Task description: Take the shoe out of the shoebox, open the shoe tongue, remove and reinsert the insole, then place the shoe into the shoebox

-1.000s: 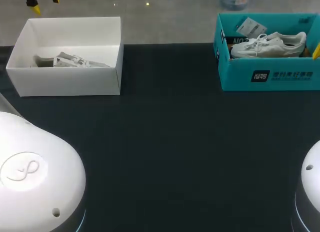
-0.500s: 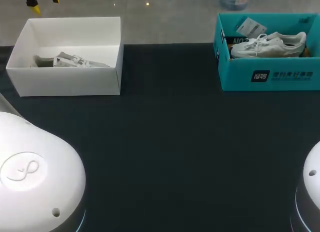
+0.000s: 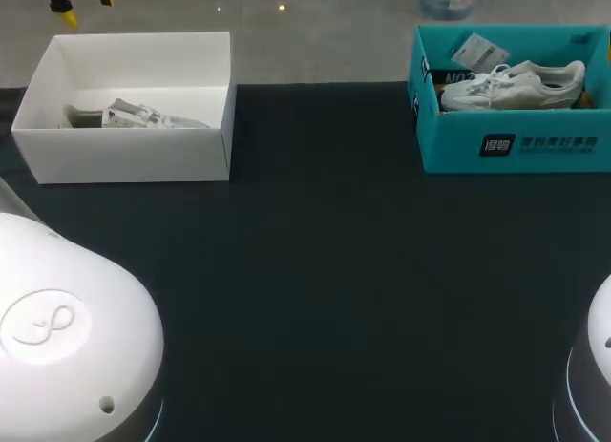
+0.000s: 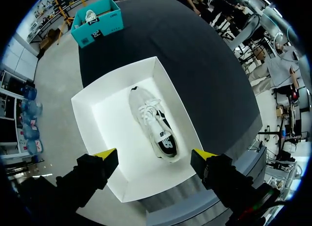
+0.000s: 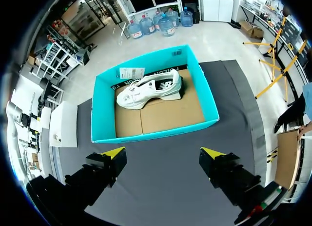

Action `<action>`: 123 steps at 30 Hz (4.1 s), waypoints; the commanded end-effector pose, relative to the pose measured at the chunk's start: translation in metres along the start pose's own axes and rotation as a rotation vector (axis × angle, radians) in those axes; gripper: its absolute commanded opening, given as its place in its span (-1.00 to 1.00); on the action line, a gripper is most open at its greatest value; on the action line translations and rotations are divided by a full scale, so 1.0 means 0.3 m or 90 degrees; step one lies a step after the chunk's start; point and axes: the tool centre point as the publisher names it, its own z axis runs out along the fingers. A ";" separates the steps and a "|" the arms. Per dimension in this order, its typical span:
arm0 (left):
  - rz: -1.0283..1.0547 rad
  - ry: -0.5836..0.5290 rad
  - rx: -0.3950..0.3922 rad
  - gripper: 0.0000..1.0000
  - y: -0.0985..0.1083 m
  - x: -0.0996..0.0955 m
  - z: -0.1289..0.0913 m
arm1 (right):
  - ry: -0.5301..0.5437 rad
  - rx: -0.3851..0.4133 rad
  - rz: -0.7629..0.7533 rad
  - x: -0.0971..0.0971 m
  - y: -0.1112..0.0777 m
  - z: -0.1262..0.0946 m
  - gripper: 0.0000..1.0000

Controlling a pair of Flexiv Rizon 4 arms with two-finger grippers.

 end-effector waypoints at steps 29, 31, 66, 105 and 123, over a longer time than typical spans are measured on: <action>0.000 0.001 0.000 1.00 0.002 -0.001 -0.001 | -0.145 0.030 0.090 -0.104 0.492 0.556 1.00; 0.000 0.001 0.000 1.00 0.002 -0.001 -0.001 | -0.147 0.040 0.078 -0.109 0.489 0.580 1.00; 0.000 0.001 0.000 1.00 0.002 -0.001 -0.001 | -0.140 0.160 0.000 -0.141 0.522 0.839 1.00; 0.000 0.001 0.000 1.00 0.002 -0.001 -0.001 | -0.173 0.207 0.072 -0.170 0.519 0.791 -1.00; 0.000 0.001 0.000 1.00 0.002 -0.001 -0.001 | -0.186 0.170 0.063 -0.073 0.627 0.443 -1.00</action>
